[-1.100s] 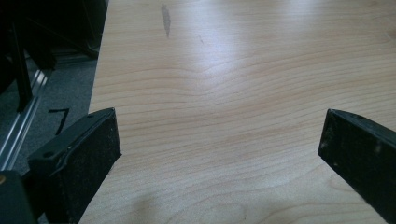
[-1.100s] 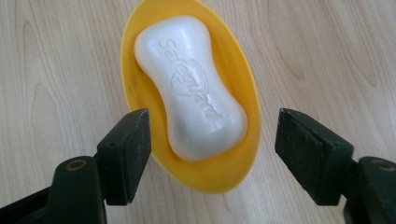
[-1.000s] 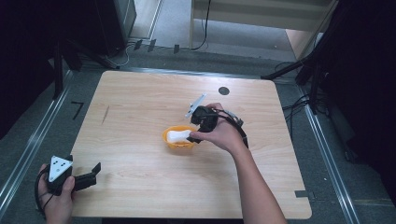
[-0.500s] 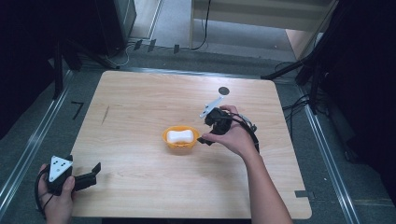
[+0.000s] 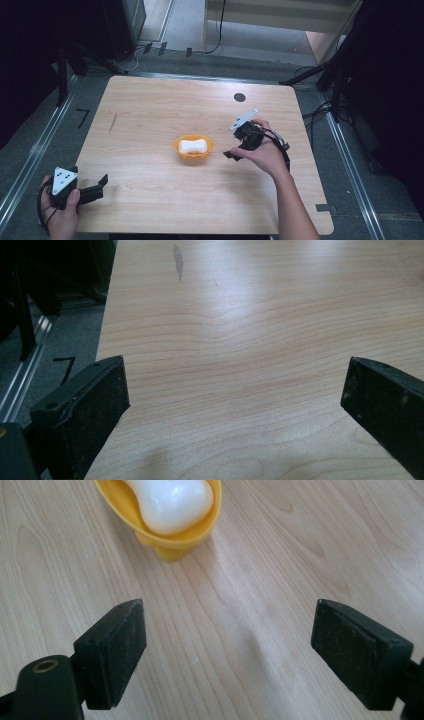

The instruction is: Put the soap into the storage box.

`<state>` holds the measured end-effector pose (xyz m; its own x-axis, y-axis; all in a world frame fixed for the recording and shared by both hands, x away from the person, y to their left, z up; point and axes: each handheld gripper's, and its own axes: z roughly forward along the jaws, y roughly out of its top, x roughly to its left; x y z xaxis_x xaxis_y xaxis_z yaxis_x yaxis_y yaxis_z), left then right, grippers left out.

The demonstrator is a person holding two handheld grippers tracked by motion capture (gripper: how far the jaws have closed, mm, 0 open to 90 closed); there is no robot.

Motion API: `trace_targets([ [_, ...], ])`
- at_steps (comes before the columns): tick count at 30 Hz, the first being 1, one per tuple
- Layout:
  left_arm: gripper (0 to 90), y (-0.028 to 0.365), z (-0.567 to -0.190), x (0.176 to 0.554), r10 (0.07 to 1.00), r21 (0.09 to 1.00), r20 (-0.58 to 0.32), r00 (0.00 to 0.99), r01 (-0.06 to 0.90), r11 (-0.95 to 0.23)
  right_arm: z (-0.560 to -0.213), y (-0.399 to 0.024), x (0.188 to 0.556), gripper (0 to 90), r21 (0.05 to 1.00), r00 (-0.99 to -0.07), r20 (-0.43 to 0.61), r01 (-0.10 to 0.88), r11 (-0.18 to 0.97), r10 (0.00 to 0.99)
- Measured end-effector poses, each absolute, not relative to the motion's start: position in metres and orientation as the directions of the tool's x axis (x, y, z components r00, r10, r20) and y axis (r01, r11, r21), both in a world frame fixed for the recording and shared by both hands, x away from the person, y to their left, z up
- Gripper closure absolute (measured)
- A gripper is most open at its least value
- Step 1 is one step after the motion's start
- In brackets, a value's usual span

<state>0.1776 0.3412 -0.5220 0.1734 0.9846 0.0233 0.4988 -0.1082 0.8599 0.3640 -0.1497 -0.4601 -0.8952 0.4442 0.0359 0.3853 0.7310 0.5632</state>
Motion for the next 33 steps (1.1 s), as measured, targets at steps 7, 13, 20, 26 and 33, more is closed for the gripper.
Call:
trace_targets([
  [7, 0.0, 0.341, -0.522, 0.178, 0.984, 0.86, 0.027, 0.175, 0.498, -0.112, -0.471, -0.172, 0.354, 15.0, 0.574, -0.871, 0.052, 0.426, 0.699, 0.488],
  [13, 0.0, 0.34, -0.522, 0.177, 0.984, 0.859, 0.031, 0.173, 0.498, -0.114, -0.479, -0.191, 0.344, 15.0, 0.592, -0.853, 0.068, 0.452, 0.667, 0.518],
  [20, 0.0, 0.34, -0.522, 0.178, 0.985, 0.857, 0.035, 0.17, 0.501, -0.117, -0.491, -0.211, 0.333, 15.1, 0.605, -0.835, 0.078, 0.474, 0.64, 0.545],
  [26, 0.0, 0.34, -0.522, 0.178, 0.985, 0.858, 0.035, 0.169, 0.501, -0.117, -0.502, -0.225, 0.323, 15.6, 0.64, -0.815, 0.092, 0.488, 0.593, 0.571],
  [33, 0.0, 0.339, -0.522, 0.178, 0.985, 0.859, 0.037, 0.167, 0.499, -0.117, -0.512, -0.246, 0.308, 16.2, 0.705, -0.777, 0.088, 0.491, 0.512, 0.623],
])
